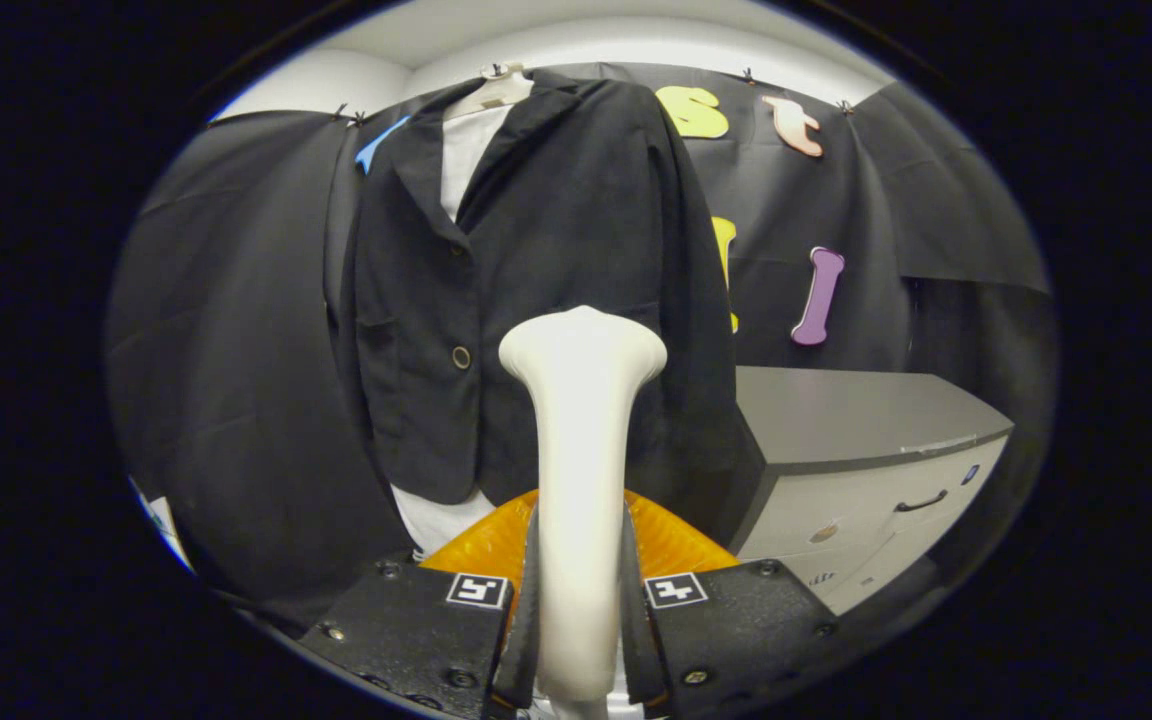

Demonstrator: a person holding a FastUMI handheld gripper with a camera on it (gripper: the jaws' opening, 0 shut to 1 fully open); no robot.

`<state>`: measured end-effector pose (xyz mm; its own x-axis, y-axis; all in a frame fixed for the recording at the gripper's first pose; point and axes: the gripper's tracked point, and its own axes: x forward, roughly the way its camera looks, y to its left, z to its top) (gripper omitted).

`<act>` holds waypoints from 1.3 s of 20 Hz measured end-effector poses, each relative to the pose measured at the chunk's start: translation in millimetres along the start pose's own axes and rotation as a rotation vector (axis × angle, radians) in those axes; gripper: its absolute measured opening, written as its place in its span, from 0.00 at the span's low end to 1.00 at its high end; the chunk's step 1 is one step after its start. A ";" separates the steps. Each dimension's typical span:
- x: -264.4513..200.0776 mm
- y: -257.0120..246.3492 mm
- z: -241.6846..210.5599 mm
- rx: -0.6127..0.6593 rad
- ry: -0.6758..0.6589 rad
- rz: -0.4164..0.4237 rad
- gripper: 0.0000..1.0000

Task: Iron the clothes twice with a garment steamer, once on the left side and once on the right side.

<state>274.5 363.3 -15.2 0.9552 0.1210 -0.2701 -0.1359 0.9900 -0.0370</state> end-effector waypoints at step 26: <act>14.3 -6.5 -150.1 -0.022 0.279 0.005 0.37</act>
<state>249.6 347.8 -163.2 0.8458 0.0985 -0.5244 -0.1492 0.9873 -0.0552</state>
